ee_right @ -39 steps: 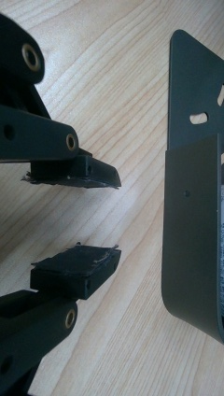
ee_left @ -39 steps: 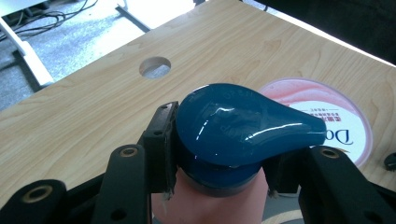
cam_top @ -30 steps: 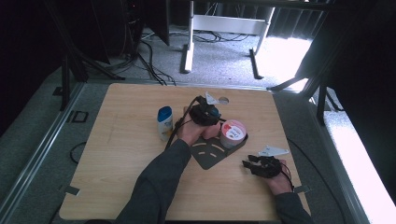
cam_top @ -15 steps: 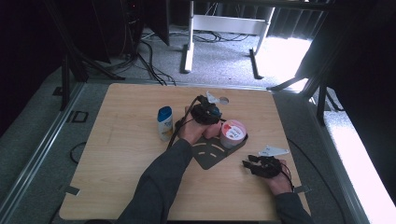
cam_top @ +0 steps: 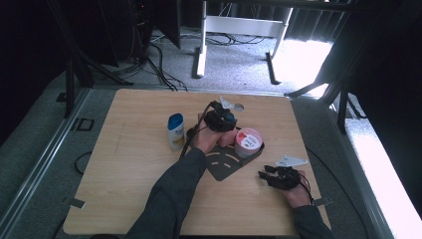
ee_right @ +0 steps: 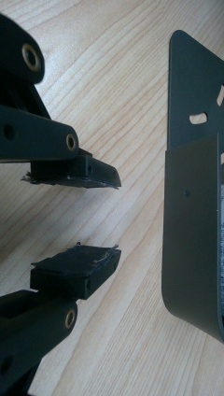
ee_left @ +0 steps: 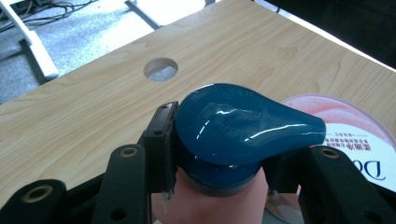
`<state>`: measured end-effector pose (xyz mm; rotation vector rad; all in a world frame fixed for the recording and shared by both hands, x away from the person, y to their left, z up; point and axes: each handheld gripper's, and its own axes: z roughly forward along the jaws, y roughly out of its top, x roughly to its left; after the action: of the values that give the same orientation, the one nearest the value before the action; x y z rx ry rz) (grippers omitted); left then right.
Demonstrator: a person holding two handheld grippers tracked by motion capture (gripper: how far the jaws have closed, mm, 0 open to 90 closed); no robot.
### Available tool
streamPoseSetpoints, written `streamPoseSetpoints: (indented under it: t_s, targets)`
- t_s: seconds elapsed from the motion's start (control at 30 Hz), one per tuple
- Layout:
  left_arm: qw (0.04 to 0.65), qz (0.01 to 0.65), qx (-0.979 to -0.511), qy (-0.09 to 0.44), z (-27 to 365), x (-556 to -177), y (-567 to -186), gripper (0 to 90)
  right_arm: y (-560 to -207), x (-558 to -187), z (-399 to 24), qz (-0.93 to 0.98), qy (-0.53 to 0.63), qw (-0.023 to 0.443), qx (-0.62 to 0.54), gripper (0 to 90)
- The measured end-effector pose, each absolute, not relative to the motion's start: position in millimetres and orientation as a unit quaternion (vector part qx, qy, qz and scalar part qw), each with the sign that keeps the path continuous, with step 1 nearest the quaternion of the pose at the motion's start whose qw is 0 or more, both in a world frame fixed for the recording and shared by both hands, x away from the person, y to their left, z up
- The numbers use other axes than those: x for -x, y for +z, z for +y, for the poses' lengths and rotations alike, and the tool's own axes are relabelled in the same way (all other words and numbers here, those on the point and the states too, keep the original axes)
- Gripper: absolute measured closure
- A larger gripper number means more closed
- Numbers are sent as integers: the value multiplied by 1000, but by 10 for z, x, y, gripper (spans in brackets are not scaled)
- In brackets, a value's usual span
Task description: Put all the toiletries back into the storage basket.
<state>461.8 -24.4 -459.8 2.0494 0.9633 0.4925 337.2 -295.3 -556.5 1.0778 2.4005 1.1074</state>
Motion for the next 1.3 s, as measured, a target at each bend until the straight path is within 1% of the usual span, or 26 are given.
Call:
streamPoseSetpoints:
  t_s: [0.7, 1.0, 1.13, 1.3]
  targets:
    - [404, 392, -802, 202, -270, -4626, -4613, 527, -5565, -3371, -2952, 832, 384, 143, -374, 585]
    - [401, 384, -806, 206, -275, -4609, -4622, 520, -5565, -3370, -2950, 832, 384, 144, -374, 584]
    - [399, 385, -806, 206, -278, -4605, -4620, 501, -5566, -3370, -2951, 832, 384, 144, -374, 584]
    - [403, 388, -806, 191, -267, -4609, -4642, 440, -5566, -3368, -2950, 832, 383, 144, -374, 584]
